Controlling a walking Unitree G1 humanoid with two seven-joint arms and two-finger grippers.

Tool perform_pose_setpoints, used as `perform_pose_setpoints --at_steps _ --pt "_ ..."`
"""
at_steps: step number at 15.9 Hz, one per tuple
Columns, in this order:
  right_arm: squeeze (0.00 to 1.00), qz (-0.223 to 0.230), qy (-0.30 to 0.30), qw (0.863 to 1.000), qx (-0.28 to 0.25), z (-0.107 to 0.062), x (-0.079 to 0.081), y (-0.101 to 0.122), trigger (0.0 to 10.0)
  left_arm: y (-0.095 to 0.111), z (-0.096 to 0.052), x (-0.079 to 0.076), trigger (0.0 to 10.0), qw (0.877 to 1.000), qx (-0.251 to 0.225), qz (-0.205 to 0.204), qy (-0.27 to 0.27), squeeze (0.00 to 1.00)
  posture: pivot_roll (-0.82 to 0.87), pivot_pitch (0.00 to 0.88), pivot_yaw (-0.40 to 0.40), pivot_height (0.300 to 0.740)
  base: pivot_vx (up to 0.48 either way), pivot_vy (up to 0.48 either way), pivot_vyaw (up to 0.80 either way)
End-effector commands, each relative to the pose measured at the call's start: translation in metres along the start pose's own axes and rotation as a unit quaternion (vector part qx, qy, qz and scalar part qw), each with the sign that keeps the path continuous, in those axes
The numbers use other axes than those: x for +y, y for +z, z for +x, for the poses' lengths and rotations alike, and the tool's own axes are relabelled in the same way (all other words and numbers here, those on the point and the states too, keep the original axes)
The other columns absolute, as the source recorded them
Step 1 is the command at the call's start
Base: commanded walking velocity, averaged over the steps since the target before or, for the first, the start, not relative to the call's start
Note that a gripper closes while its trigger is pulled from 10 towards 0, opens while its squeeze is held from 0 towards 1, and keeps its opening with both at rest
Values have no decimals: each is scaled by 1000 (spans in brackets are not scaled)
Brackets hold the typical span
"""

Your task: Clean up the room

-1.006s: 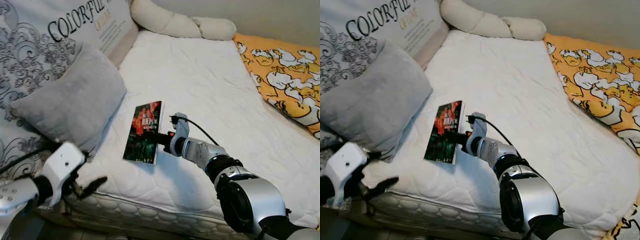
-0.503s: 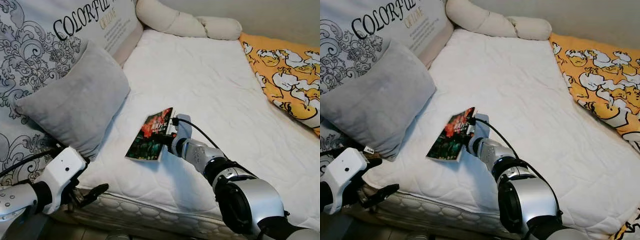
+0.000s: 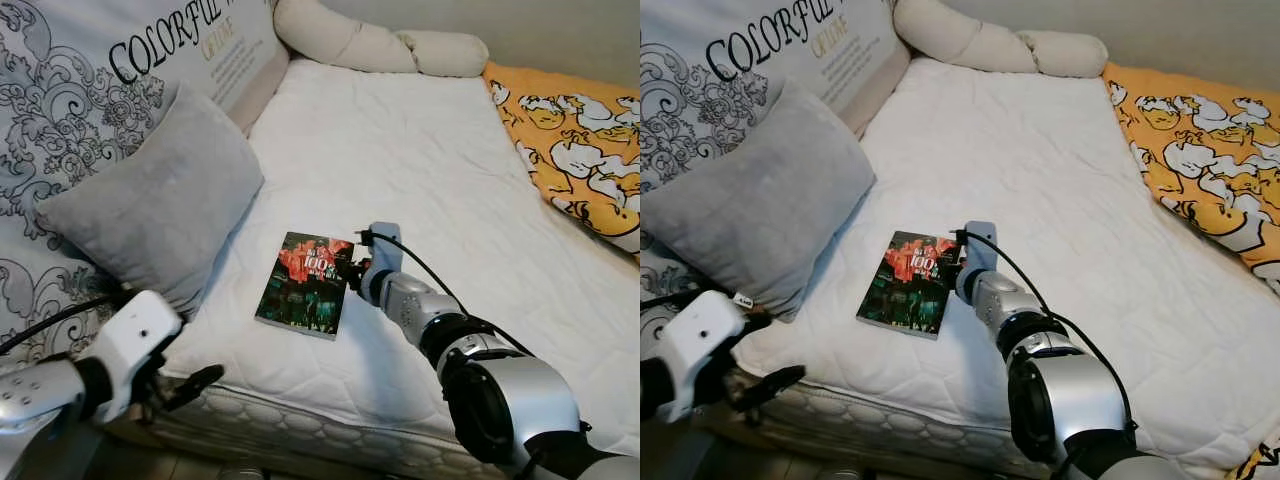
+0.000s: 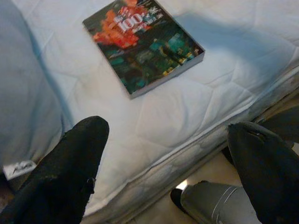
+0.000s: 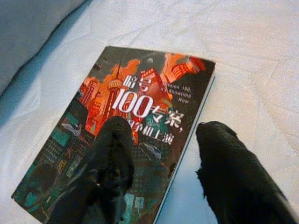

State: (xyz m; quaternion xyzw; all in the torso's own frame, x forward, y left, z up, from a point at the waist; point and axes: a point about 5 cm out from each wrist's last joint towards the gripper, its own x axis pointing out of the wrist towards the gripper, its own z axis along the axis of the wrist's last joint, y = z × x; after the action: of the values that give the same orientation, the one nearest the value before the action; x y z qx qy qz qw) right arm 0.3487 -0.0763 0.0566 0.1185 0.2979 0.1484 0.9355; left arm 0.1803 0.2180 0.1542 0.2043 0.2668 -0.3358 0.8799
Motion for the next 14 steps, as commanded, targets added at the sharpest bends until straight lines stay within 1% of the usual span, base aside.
perform_pose_setpoints --at_steps 1,2,3,4,5,7,8,9,10,11,12,13,14 --pt "1000 2 5 1000 -9 -3 -9 -1 10000 -4 6 0 10000 1000 3 -9 3 153 258 0 -6 740 0 0 0" --pt "1000 -6 7 1000 -15 -4 -13 0 10000 -5 11 1 10000 1000 -8 -23 18 153 234 0 -7 740 0 0 0" --pt "1000 -17 9 1000 -23 -5 -17 1 10000 -6 19 6 10000 997 -28 -41 60 157 201 0 -12 740 0 0 0" --pt "1000 -19 15 999 -41 -8 -26 4 10000 -9 30 12 10000 989 -53 -78 117 161 173 0 -15 740 0 0 0" --pt "1000 -18 17 998 -56 -11 -32 5 10000 -10 36 14 10000 982 -66 -98 146 161 149 0 -17 740 0 0 0" --pt "1000 -3 14 996 -89 -21 -53 3 10000 -2 48 12 10000 970 -104 -123 182 169 88 0 -12 740 0 0 0" --pt "1000 -2 7 994 -106 -27 -61 1 10000 1 52 10 10000 966 -117 -132 191 173 64 0 -9 740 0 0 0" --pt "1000 -4 3 994 -113 -30 -64 0 10000 2 54 10 10000 964 -122 -135 193 173 57 0 -8 740 0 0 0" --pt "1000 -24 -13 988 -150 -47 -68 -4 10000 8 62 8 10000 959 -140 -140 201 173 30 0 -10 740 0 0 0" --pt "1000 -33 -26 985 -165 -57 -68 -8 10000 10 66 8 10000 957 -145 -141 209 176 17 0 -11 740 0 -244 0" --pt "1000 -35 -35 984 -172 -61 -69 -10 10000 10 67 9 10000 955 -148 -144 212 176 10 0 -10 740 0 -322 0" --pt "1000 -31 -57 979 -195 -72 -70 -11 10000 11 69 9 10000 952 -153 -149 222 176 -4 0 -8 740 0 -480 0" --pt "1000 -26 -87 970 -226 -87 -71 -11 10000 12 71 10 10000 948 -156 -152 232 176 -15 0 -9 740 0 -480 0"
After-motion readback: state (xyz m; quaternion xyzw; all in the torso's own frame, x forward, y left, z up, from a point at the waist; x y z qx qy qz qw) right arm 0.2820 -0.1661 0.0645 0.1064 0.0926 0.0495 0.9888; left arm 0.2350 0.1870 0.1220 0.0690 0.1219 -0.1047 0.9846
